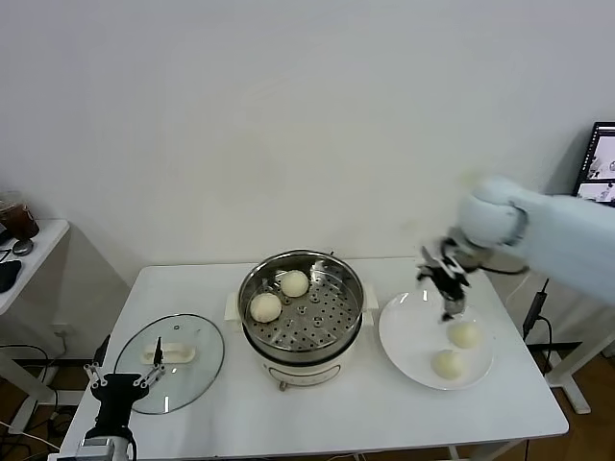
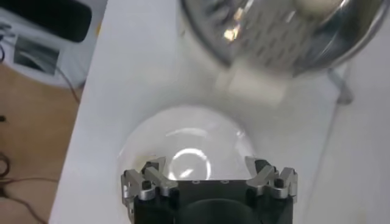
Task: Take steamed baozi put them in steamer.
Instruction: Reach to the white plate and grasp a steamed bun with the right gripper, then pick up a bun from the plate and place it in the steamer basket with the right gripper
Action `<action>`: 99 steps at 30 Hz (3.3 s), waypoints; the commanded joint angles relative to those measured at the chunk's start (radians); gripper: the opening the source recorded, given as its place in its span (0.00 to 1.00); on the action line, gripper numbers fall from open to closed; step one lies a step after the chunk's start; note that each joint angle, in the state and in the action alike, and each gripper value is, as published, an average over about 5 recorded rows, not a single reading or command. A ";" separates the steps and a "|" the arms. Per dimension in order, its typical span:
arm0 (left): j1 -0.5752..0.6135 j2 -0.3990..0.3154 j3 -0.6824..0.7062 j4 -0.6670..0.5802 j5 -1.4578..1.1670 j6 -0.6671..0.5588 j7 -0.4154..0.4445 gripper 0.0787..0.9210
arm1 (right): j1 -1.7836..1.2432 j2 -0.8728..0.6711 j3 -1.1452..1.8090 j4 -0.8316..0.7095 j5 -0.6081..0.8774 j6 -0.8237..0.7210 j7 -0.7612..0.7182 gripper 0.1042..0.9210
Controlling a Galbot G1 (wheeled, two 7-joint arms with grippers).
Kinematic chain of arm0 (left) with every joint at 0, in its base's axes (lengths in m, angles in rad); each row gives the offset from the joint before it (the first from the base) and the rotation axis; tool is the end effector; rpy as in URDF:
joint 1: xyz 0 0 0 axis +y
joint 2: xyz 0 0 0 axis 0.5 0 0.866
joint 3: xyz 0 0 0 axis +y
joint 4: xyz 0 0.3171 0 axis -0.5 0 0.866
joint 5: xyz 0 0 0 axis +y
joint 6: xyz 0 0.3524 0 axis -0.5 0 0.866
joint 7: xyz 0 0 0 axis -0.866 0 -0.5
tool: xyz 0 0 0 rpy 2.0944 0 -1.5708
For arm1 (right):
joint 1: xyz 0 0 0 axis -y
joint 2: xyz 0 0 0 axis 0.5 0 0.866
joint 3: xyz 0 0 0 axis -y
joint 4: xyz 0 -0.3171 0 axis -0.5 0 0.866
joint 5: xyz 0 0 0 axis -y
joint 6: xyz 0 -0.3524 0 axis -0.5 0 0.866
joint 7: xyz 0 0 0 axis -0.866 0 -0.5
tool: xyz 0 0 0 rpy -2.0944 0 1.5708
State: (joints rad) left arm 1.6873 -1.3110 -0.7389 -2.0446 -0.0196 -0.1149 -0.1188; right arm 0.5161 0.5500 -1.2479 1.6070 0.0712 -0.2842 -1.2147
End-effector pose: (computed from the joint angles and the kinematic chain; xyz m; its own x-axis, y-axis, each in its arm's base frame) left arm 0.1657 0.1049 -0.2903 -0.9894 -0.1436 -0.0194 -0.1425 0.9399 0.3104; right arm 0.4527 -0.0791 -0.0736 -0.1226 -0.0578 0.9908 -0.9496 -0.2834 -0.1340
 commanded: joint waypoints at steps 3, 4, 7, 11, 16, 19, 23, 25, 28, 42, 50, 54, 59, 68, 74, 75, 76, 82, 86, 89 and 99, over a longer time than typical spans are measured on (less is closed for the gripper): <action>0.020 -0.006 -0.014 -0.015 0.015 0.001 0.001 0.88 | -0.526 -0.189 0.365 -0.018 -0.224 0.077 0.060 0.88; 0.024 -0.008 -0.015 -0.016 0.017 0.001 0.001 0.88 | -0.568 -0.183 0.393 -0.029 -0.231 0.075 0.063 0.88; 0.031 -0.012 -0.018 -0.018 0.022 0.000 0.000 0.88 | -0.651 -0.163 0.457 -0.059 -0.248 0.071 0.076 0.88; 0.033 -0.018 -0.020 -0.018 0.027 0.000 0.000 0.88 | -0.728 -0.135 0.517 -0.088 -0.268 0.062 0.089 0.88; 0.034 -0.020 -0.020 -0.020 0.030 0.001 0.000 0.88 | -0.779 -0.103 0.568 -0.114 -0.280 0.055 0.115 0.88; 0.035 -0.020 -0.021 -0.023 0.030 0.001 0.000 0.88 | -0.785 -0.078 0.587 -0.133 -0.280 0.055 0.131 0.88; 0.035 -0.020 -0.025 -0.025 0.030 0.001 -0.001 0.88 | -0.771 -0.046 0.587 -0.144 -0.272 0.050 0.142 0.88; 0.036 -0.021 -0.027 -0.025 0.030 0.001 -0.001 0.88 | -0.761 -0.031 0.580 -0.148 -0.267 0.046 0.144 0.88; 0.037 -0.022 -0.027 -0.024 0.030 0.001 -0.001 0.88 | -0.748 -0.015 0.566 -0.151 -0.260 0.038 0.144 0.88; 0.029 -0.025 -0.024 -0.020 0.031 0.003 -0.003 0.88 | -0.716 0.027 0.527 -0.179 -0.277 -0.005 0.134 0.83; 0.028 -0.026 -0.028 -0.019 0.030 0.003 -0.007 0.88 | -0.702 0.051 0.515 -0.187 -0.275 -0.033 0.126 0.64; 0.029 -0.026 -0.030 -0.021 0.029 0.003 -0.006 0.88 | -0.686 0.056 0.505 -0.187 -0.270 -0.037 0.115 0.57; 0.028 -0.026 -0.032 -0.024 0.027 0.003 -0.006 0.88 | -0.634 0.045 0.484 -0.180 -0.249 -0.035 0.097 0.51; 0.019 -0.015 -0.033 -0.026 0.018 0.004 -0.004 0.88 | -0.380 0.018 0.445 -0.168 -0.128 -0.010 0.042 0.44; 0.003 -0.002 -0.028 -0.018 0.014 0.011 0.000 0.88 | -0.097 0.091 0.337 -0.195 0.003 0.030 0.005 0.44; 0.000 -0.001 -0.027 -0.016 0.014 0.012 0.000 0.88 | -0.048 0.111 0.312 -0.199 0.023 0.036 0.003 0.43; -0.002 0.000 -0.026 -0.015 0.013 0.013 0.000 0.88 | 0.000 0.134 0.286 -0.203 0.045 0.045 0.005 0.43; -0.008 -0.002 -0.017 -0.013 0.013 0.012 0.000 0.88 | 0.143 0.279 0.160 -0.170 0.202 0.138 0.077 0.44; -0.007 0.000 -0.020 -0.010 0.013 0.011 0.000 0.88 | 0.161 0.387 0.058 -0.132 0.220 0.246 0.120 0.44; -0.004 0.000 -0.028 -0.010 0.012 0.010 0.000 0.88 | 0.161 0.480 -0.005 -0.139 0.210 0.346 0.137 0.44; 0.008 -0.012 -0.054 -0.026 0.010 0.007 -0.004 0.88 | 0.051 0.674 -0.061 -0.227 0.055 0.665 0.168 0.46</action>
State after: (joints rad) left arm 1.6932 -1.3194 -0.7834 -2.0635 -0.0095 -0.1094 -0.1218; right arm 0.5646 1.0215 -1.2054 1.4219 0.1892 0.0936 -1.0816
